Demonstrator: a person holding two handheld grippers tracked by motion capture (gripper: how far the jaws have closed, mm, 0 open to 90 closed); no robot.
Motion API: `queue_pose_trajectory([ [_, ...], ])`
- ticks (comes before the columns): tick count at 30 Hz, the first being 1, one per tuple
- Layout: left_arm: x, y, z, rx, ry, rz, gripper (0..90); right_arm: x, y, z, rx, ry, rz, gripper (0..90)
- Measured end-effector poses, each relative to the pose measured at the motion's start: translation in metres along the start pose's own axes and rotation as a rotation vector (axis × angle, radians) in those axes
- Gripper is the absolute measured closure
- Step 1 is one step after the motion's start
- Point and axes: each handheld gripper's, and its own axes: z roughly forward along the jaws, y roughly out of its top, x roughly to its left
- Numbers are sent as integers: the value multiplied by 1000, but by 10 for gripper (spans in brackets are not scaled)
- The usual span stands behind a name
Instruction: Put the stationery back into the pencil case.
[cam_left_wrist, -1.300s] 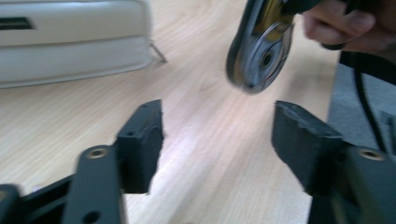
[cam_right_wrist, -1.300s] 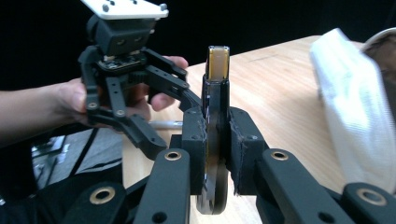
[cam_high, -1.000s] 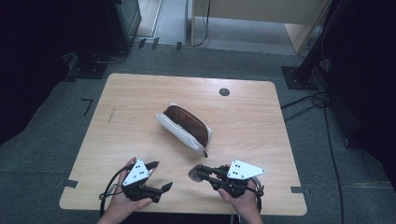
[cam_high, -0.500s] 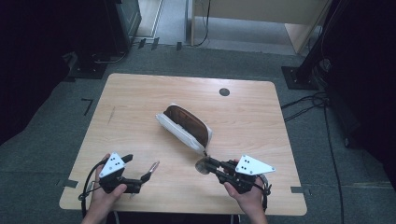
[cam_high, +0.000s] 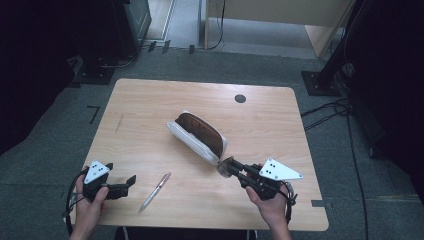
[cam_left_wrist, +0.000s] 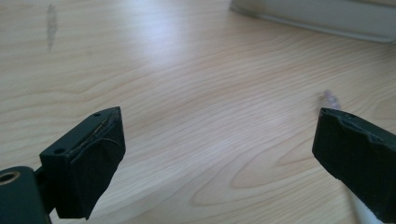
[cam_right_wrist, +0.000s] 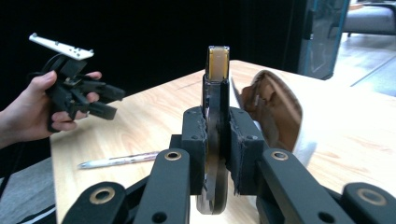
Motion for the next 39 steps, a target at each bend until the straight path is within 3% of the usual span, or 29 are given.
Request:
queue_pose_trajectory([
  [7, 8, -8, 5, 64, 118, 29, 31, -6, 10, 5, 3, -59, 10, 787],
  [12, 10, -13, 13, 102, 160, 40, 31, -13, 18, 15, 8, -105, 6, 787],
  [18, 10, -17, 21, 128, 165, 46, 31, -17, 28, 29, 16, -152, -16, 787],
  [22, 7, -18, 22, 146, 152, 53, 31, -21, 35, 38, 4, -180, 3, 786],
  [29, 12, -17, 23, 163, 110, 16, 30, -23, 38, 59, 25, -200, 1, 786],
  [39, 12, -17, 23, 164, 108, 15, 31, -31, 31, 92, 122, -228, 25, 785],
])
